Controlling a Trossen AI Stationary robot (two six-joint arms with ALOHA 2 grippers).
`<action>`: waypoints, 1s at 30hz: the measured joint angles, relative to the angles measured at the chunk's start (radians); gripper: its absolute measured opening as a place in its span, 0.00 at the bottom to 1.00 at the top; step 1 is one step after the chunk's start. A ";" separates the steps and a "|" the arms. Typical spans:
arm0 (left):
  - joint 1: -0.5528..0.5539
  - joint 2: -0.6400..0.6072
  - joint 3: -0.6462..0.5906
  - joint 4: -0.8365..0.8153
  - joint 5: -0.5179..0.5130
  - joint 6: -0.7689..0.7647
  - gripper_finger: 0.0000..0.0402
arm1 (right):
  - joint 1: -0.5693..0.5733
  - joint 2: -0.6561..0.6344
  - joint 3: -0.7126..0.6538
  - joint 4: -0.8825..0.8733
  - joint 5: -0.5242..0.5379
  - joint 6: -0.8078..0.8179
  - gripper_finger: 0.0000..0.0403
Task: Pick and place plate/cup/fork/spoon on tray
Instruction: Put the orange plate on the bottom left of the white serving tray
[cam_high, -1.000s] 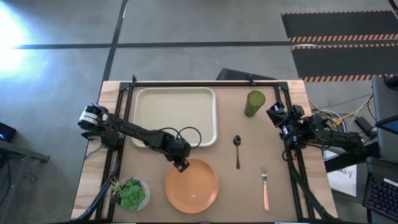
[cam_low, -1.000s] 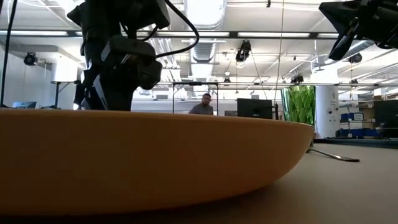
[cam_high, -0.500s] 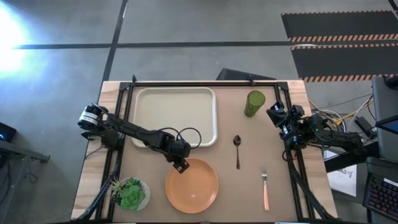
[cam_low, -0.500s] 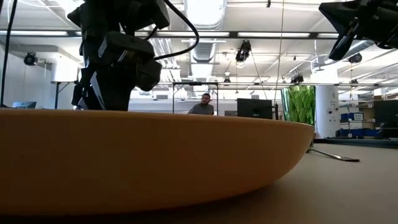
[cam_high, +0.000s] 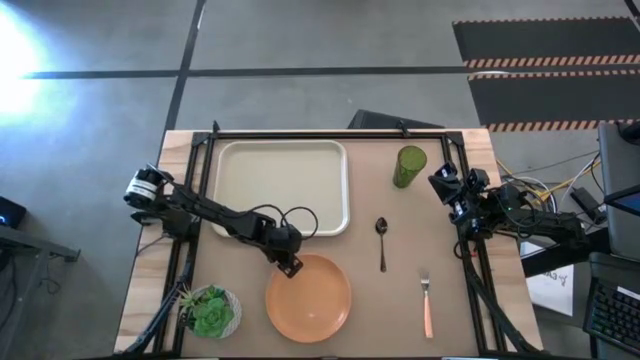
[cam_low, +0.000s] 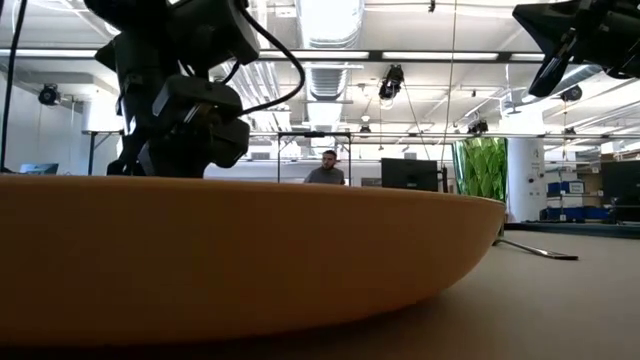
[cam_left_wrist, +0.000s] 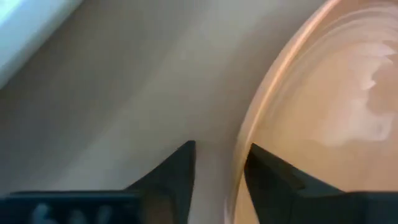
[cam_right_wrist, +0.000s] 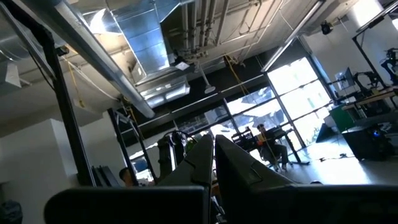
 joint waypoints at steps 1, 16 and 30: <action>0.000 0.000 0.002 0.001 -0.002 0.009 0.20 | 0.000 0.000 0.000 0.000 0.002 -0.002 0.02; 0.005 -0.055 0.193 -0.067 -0.213 0.147 0.00 | 0.000 0.000 0.000 -0.001 0.033 -0.010 0.02; 0.144 -0.483 0.349 -0.982 -0.914 -0.157 0.00 | 0.000 0.000 0.000 -0.003 0.032 -0.010 0.02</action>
